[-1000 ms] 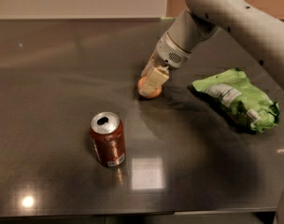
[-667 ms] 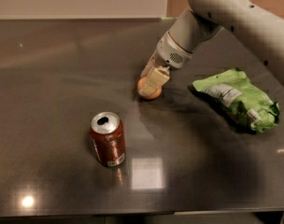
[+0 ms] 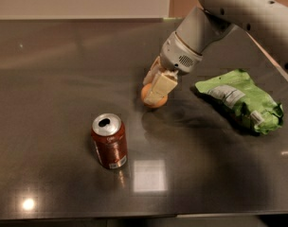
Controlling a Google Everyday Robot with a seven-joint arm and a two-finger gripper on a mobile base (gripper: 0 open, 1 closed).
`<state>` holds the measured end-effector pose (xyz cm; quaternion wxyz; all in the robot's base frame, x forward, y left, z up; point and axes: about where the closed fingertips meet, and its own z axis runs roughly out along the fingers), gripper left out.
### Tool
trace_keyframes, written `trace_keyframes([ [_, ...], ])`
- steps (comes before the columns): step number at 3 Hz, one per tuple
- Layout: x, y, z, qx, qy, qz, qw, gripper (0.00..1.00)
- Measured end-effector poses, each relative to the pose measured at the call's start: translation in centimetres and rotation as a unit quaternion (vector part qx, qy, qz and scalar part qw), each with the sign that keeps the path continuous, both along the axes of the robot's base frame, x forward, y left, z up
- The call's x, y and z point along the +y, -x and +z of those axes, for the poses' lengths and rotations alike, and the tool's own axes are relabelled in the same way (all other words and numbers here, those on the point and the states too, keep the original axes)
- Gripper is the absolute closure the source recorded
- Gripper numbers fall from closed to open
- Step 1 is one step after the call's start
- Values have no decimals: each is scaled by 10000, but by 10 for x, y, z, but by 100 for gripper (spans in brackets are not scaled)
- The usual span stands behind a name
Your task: Move orange near coke can
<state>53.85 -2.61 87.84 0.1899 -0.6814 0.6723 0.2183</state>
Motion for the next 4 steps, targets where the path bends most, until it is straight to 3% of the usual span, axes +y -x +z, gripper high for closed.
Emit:
trace_keyframes([
  [2,6,58,4,4,-18,566,9984,100],
  [4,23,101,-5,101,-133,892,9959,100],
])
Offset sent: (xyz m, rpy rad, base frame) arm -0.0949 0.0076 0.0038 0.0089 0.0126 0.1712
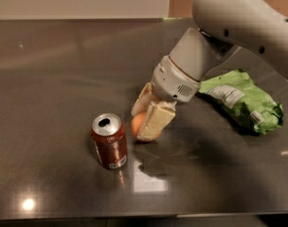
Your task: Move orange near coke can
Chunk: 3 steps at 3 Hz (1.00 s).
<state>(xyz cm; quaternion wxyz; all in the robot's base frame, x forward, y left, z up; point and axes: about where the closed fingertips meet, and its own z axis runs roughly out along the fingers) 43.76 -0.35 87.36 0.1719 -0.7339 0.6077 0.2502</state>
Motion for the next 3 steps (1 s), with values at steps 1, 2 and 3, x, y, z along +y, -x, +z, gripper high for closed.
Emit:
trace_keyframes([
  [1,6,12,-6,63,-31,126,9999,81],
  [2,8,16,-11,66,-71,133,9999,59],
  [3,6,16,-15,-7,-113,-6,9999,35],
])
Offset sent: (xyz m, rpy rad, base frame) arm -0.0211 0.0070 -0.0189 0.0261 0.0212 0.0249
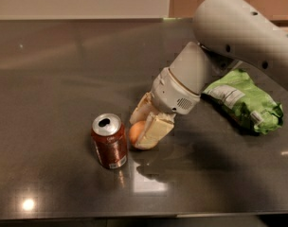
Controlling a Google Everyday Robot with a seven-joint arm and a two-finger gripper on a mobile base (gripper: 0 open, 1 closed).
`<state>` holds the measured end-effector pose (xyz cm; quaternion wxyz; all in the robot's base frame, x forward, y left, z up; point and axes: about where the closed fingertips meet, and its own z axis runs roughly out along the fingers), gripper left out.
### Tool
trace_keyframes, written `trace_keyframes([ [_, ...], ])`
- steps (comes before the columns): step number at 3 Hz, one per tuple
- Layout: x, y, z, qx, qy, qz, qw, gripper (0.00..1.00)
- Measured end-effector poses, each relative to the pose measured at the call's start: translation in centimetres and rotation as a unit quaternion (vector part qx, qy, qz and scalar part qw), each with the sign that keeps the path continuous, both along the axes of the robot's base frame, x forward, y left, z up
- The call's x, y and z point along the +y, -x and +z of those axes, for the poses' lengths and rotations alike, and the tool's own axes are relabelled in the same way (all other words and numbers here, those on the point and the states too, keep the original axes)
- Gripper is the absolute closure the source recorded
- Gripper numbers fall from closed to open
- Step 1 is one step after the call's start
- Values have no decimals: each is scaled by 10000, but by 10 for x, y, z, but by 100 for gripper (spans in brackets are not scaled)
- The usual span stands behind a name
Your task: Move orange near coke can
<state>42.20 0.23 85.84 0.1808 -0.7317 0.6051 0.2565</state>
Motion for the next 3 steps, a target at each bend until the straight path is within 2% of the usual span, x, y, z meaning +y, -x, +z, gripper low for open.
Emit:
trace_keyframes([
  [1,1,1,1,-14,5,12,10000,12],
  [2,2,1,2,-26,10,21,10000,0],
  [3,2,1,2,-27,10,21,10000,0],
])
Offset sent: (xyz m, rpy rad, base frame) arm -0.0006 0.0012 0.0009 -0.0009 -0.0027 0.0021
